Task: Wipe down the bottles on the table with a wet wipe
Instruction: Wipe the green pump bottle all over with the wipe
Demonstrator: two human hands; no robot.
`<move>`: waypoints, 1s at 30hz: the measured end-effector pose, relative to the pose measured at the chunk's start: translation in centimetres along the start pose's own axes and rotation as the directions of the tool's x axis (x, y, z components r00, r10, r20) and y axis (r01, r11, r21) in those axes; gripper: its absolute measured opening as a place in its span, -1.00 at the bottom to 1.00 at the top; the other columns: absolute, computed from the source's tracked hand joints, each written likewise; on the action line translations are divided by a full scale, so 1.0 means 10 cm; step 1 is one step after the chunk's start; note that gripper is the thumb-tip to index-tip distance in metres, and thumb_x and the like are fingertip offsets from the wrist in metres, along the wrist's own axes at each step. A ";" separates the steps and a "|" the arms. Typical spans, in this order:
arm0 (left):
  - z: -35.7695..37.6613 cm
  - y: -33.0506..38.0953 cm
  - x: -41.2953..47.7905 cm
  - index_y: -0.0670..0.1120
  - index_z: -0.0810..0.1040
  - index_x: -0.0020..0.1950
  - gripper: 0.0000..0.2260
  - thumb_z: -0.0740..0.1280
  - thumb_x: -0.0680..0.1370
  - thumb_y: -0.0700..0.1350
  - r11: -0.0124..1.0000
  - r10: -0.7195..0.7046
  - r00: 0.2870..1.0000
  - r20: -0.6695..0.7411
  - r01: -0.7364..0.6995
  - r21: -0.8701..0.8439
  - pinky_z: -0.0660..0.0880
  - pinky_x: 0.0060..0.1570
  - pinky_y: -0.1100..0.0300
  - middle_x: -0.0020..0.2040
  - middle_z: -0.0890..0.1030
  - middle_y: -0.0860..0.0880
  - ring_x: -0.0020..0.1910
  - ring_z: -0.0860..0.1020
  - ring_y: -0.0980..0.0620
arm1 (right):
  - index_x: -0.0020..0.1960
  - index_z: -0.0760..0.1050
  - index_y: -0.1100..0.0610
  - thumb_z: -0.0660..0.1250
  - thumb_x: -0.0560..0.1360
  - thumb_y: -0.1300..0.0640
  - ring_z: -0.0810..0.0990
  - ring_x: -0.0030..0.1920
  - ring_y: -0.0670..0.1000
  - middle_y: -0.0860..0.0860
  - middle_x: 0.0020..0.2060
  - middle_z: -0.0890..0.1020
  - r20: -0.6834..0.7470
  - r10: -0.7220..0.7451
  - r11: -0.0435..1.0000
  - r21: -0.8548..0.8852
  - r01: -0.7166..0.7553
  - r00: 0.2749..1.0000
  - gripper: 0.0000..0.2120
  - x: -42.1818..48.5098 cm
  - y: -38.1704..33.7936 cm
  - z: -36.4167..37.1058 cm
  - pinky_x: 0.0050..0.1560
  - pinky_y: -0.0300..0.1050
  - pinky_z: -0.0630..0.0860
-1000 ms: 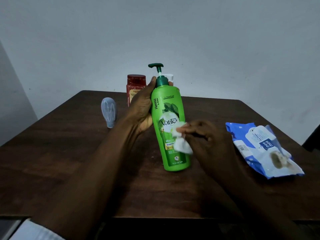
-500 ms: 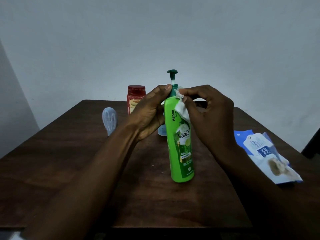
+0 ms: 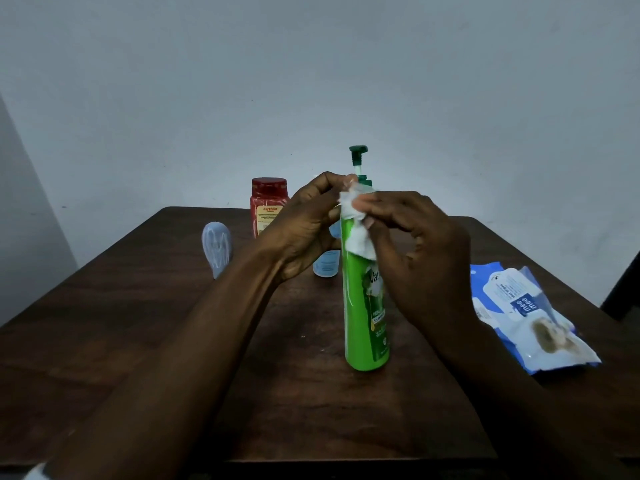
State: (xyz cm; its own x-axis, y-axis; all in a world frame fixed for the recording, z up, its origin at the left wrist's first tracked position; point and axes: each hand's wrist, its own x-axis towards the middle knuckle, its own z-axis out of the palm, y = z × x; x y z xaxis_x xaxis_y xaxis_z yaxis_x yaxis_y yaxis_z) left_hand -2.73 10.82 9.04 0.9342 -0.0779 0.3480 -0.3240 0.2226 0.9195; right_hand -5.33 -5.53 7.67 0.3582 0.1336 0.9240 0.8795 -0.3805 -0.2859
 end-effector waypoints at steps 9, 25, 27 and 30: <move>0.05 0.13 -0.07 -0.02 0.49 -0.10 -0.87 0.43 0.53 -0.05 0.998 0.018 0.999 0.051 -0.021 0.058 0.57 0.05 -0.14 0.05 0.57 -0.15 0.08 0.57 -0.07 | 0.06 0.63 0.06 0.39 0.53 0.28 0.66 -0.01 -0.23 -0.10 -0.06 0.69 -0.031 0.335 0.927 0.191 -0.324 0.942 -0.82 0.00 0.16 -0.01 0.03 -0.37 0.54; 0.12 0.16 -0.01 -0.03 0.52 -0.07 -0.83 0.43 0.45 0.00 0.994 -0.012 0.999 0.042 0.008 0.106 0.53 0.06 -0.14 -0.04 0.53 -0.16 -0.10 0.60 0.00 | -0.03 0.69 0.16 0.27 0.46 0.31 0.58 -0.02 0.07 0.06 -0.09 0.63 0.154 -0.053 0.989 -0.126 0.072 0.987 -0.76 0.24 -0.07 -0.13 -0.01 -0.05 0.50; 0.12 0.16 -0.01 -0.04 0.51 -0.07 -0.82 0.45 0.47 -0.01 0.995 -0.016 0.998 0.053 0.010 0.099 0.53 0.10 -0.18 -0.10 0.60 -0.07 -0.10 0.61 0.04 | 0.00 0.69 0.15 0.30 0.48 0.32 0.61 0.00 -0.01 0.03 -0.07 0.65 0.128 -0.014 0.996 -0.083 0.025 0.992 -0.77 0.21 -0.04 -0.15 0.00 -0.14 0.53; 0.12 0.17 -0.02 -0.03 0.50 -0.07 -0.83 0.45 0.49 -0.02 0.994 -0.023 0.999 0.043 0.019 0.108 0.44 0.24 -0.34 -0.12 0.67 0.02 -0.06 0.64 0.07 | 0.04 0.67 0.18 0.33 0.53 0.28 0.64 -0.02 -0.12 -0.01 -0.06 0.66 0.033 0.138 0.990 0.018 -0.139 0.990 -0.83 0.13 0.07 -0.17 -0.02 -0.25 0.56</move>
State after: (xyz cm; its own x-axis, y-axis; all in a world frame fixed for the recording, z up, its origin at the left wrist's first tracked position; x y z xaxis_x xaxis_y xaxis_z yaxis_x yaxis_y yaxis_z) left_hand -3.63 10.07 10.73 0.9343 -0.1247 0.3340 -0.3208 0.1146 0.9402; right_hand -4.79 -7.17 9.14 0.4867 0.1100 0.8666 0.8265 -0.3791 -0.4161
